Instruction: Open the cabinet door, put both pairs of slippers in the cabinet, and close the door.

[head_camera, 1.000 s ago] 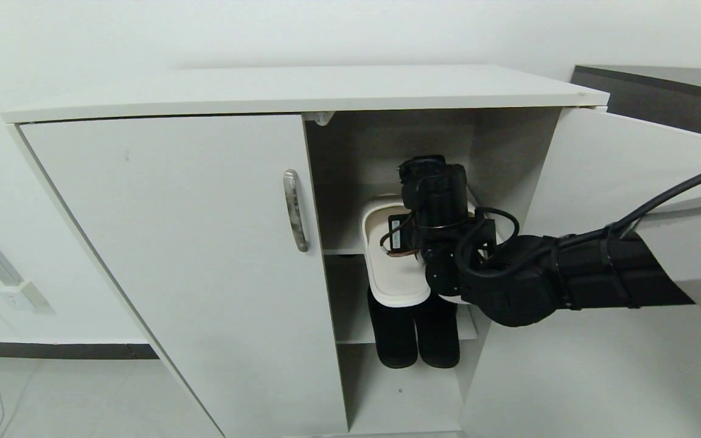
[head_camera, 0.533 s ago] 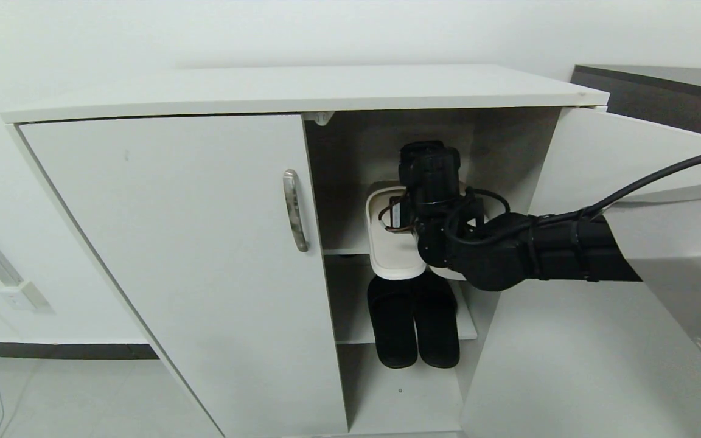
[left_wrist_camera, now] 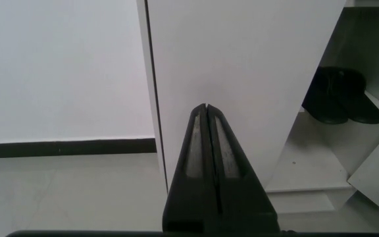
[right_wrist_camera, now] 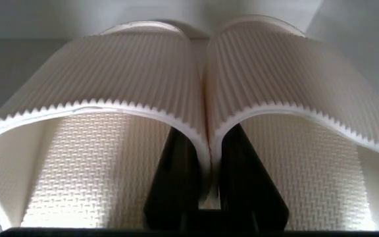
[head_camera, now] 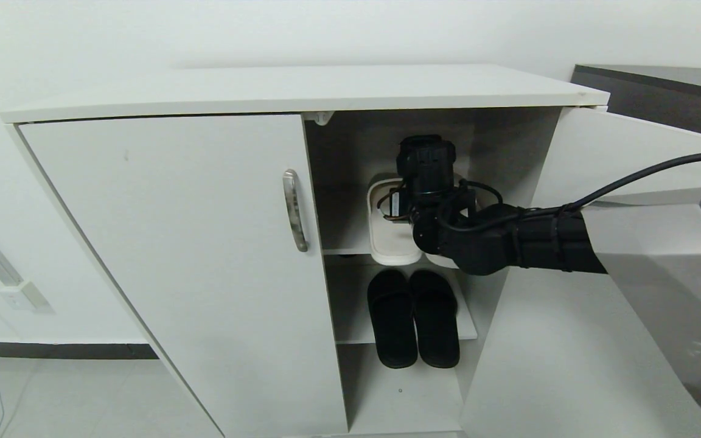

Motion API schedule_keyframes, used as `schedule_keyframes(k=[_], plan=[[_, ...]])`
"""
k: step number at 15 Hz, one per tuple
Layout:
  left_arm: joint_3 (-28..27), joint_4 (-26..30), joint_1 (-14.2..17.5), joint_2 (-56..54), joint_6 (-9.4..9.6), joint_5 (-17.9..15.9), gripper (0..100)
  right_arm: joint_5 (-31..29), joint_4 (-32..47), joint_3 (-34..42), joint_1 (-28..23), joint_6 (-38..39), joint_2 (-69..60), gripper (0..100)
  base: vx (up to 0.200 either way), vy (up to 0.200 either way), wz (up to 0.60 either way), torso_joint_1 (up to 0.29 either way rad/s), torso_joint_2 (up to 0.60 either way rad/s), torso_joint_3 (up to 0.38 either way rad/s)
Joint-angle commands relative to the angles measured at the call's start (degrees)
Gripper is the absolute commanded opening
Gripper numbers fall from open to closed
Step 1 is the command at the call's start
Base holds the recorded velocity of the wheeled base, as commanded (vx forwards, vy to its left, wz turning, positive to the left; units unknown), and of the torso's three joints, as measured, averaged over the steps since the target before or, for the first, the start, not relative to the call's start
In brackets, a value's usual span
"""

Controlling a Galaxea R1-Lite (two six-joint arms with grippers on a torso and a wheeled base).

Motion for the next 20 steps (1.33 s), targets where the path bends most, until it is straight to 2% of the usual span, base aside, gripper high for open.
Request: schedule_keyframes(k=[1,6,7,12,20], plan=[[0.0,0.0,0.0,0.0,0.04,0.0,0,0.1,0.0,-1.2,-0.2,0.0,1.4,0,0.0,0.0,0.0,0.0,0.0,0.0],[0.0,0.0,0.0,0.0,-0.05,0.0,0,0.1,0.0,-1.7,-0.5,0.0,1.5,0,0.0,0.0,0.0,0.0,0.0,0.0],[0.0,0.0,0.0,0.0,-0.05,0.0,0,0.1,0.0,-1.6,-0.5,0.1,1.5,100,0.0,0.0,0.0,0.0,0.0,0.0],[0.0,0.0,0.0,0.0,-0.05,0.0,0,-0.1,-0.5,3.0,0.2,0.3,-1.4,100,0.0,0.0,0.0,0.0,0.0,0.0],[0.0,0.0,0.0,0.0,-0.05,0.0,0,-0.6,-6.5,21.5,5.3,1.2,-13.8,100,0.0,0.0,0.0,0.0,0.0,0.0]])
